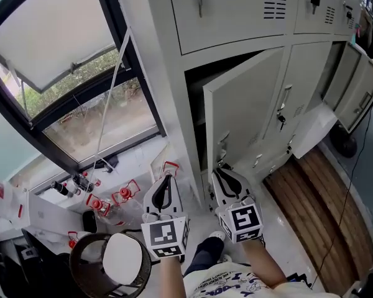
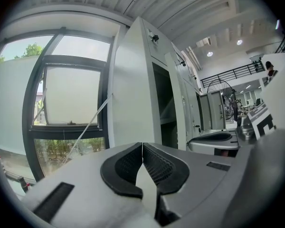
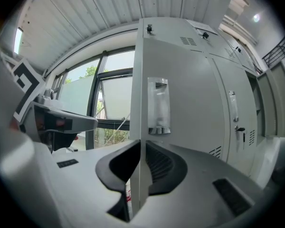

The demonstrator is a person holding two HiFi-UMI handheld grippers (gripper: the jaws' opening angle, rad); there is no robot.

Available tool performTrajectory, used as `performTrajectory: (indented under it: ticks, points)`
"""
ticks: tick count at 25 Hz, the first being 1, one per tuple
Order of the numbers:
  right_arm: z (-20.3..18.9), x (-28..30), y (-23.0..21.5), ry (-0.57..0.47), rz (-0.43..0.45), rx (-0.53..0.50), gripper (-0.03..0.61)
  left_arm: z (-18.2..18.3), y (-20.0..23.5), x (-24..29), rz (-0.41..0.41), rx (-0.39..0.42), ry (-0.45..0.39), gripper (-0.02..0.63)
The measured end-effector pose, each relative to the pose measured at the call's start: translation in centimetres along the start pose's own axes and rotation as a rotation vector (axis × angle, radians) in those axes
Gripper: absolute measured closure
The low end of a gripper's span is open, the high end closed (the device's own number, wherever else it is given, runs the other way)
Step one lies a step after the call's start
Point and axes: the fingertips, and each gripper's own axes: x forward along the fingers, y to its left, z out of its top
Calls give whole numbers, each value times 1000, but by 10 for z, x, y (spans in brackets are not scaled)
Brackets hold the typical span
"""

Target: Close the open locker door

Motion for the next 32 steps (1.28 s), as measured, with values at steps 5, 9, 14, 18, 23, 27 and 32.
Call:
performTrajectory:
  ticks: [5, 9, 14, 18, 23, 27, 32]
  points:
    - [5, 13, -5, -8, -14, -2, 548, 0, 10, 3, 11, -2, 0, 606]
    - [6, 22, -9, -7, -18, -4, 548, -1, 17, 6, 18, -5, 1, 606]
    - [6, 35, -7, -5, -21, -12, 548, -3, 28, 10, 30, -11, 5, 606]
    - [7, 46, -5, -4, -18, -16, 548, -5, 36, 11, 39, -16, 8, 606]
    - [8, 57, -5, -6, -18, -18, 548, -7, 46, 14, 49, -22, 19, 606]
    - [9, 63, -5, -10, -22, -18, 548, -8, 51, 16, 51, -22, 9, 606]
    - [10, 67, -6, -12, -26, -20, 548, -8, 56, 18, 55, -23, 13, 606]
